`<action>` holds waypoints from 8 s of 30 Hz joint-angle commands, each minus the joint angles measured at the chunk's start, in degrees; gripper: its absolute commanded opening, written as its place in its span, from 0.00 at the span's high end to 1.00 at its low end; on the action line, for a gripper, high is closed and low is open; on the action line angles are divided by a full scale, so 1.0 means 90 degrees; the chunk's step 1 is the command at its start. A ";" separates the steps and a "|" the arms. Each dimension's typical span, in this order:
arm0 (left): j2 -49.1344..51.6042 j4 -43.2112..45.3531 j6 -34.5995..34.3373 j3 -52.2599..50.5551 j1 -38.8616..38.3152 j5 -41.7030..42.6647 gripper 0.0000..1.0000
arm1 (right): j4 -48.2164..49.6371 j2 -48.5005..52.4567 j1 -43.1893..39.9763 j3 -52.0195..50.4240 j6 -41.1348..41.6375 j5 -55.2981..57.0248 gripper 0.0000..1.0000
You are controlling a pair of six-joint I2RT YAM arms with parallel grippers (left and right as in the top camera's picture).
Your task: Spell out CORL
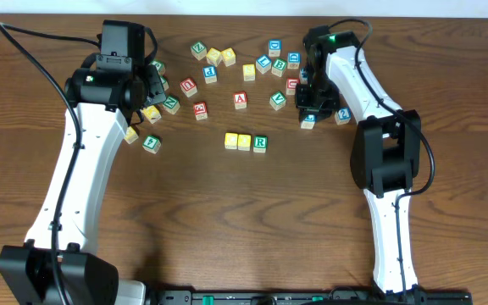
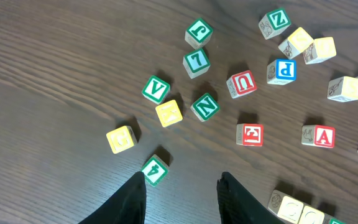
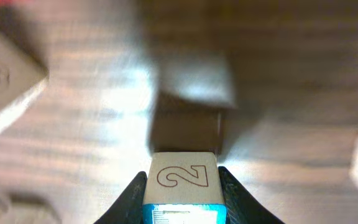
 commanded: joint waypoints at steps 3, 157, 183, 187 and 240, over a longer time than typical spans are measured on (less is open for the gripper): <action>0.0027 -0.0015 0.0058 0.0027 0.0022 -0.0085 0.63 | -0.0304 0.0007 0.0204 0.0012 -0.0474 -0.0571 0.71; 0.0027 0.0005 0.0029 0.0027 0.0563 -0.0078 0.63 | 0.0629 -0.0838 0.2348 -0.1226 0.0253 0.1260 0.99; 0.0027 0.0075 0.0034 0.0027 0.0760 -0.0083 0.63 | 0.1277 -0.1365 0.3050 -0.1379 -0.0663 0.0313 0.98; 0.0027 0.0066 0.0034 0.0027 0.0760 -0.0080 0.63 | 0.1421 -0.1362 0.3050 -0.1569 -0.0663 0.0311 0.97; 0.0027 0.0029 0.0032 0.0027 0.0760 -0.0080 0.62 | 0.2091 -0.1411 0.3036 -0.2276 -0.0182 0.0950 0.98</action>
